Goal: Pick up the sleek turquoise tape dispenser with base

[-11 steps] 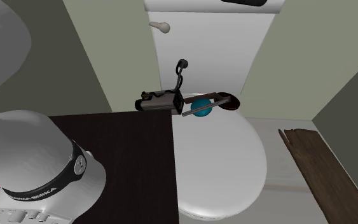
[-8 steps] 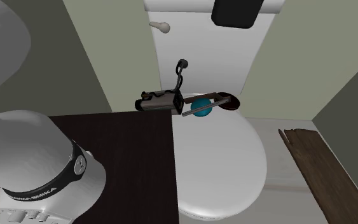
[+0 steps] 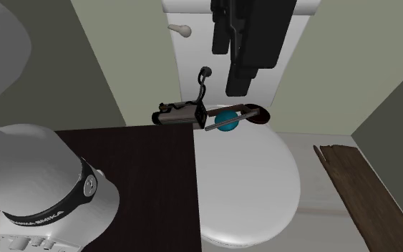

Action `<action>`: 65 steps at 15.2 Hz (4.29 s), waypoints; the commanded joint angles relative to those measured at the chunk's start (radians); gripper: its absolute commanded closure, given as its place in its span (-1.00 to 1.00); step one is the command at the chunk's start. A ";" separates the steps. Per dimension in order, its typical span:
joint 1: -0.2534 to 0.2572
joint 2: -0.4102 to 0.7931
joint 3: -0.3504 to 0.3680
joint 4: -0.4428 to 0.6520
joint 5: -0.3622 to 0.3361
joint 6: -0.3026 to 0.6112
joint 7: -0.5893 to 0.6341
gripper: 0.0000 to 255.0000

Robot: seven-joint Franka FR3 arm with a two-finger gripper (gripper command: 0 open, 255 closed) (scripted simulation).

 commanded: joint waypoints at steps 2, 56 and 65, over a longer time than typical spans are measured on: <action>0.027 0.024 0.042 -0.073 0.042 0.133 0.044 -1.00; 0.768 1.480 -0.352 0.425 -0.962 1.441 1.539 1.00; 0.626 1.320 -0.208 0.359 -0.955 1.320 1.465 1.00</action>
